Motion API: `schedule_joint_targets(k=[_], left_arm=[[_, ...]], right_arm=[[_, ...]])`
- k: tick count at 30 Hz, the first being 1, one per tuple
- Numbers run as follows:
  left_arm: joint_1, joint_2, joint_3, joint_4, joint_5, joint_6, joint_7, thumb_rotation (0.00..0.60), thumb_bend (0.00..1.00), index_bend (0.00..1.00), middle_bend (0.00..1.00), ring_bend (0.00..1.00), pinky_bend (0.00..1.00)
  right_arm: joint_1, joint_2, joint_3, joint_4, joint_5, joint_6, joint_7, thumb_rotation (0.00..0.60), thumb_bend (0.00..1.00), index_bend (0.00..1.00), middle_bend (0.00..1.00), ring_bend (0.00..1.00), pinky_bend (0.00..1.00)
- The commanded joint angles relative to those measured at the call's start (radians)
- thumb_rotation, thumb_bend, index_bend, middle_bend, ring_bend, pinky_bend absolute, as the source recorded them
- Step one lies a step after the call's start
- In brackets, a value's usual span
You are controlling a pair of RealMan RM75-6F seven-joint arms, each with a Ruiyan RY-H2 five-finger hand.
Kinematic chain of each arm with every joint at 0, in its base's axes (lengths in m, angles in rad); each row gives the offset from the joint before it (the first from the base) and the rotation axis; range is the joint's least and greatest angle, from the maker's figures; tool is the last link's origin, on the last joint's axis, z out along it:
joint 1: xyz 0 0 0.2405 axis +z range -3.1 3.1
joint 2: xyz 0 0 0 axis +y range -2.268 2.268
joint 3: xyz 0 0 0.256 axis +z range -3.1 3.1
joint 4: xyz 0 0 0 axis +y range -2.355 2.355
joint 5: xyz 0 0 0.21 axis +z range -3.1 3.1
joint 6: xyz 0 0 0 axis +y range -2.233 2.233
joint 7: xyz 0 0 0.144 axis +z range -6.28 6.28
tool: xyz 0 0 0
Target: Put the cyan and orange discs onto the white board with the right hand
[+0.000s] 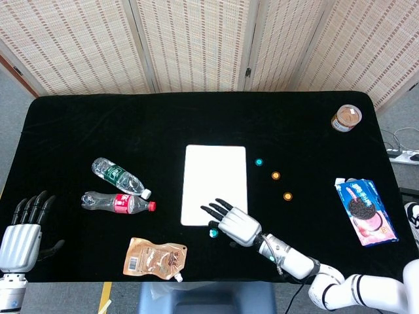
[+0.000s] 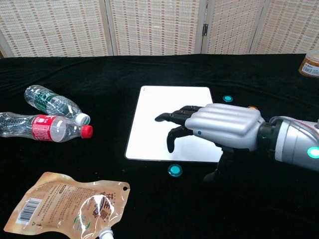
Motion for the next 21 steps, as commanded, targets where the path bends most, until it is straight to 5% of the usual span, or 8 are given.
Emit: schedule_joint_targets(k=[1,9,21], left_arm=[[-0.001,-0.001,0.000,-0.001,-0.001,-0.003,0.003,0.600,0.20,0.07,0.04,0.03,0.00],[-0.002,0.000,-0.004,-0.005,-0.003,-0.006,0.008,0.600,0.20,0.07,0.04,0.04,0.00],[-0.006,-0.003,-0.009,-0.004,-0.010,-0.016,0.011,0.600,0.20,0.07,0.04,0.03,0.00]], right_arm=[[0.018,-0.033,-0.001,0.031,0.016,-0.007,-0.007,0.600,0.20,0.35,0.00,0.00,0.00],[0.058,-0.088,-0.004,0.094,0.049,-0.031,-0.004,0.600,0.31,0.35,0.00,0.00,0.00],[0.083,-0.126,-0.025,0.148,0.073,-0.030,0.007,0.600,0.34,0.39,0.00,0.00,0.00]])
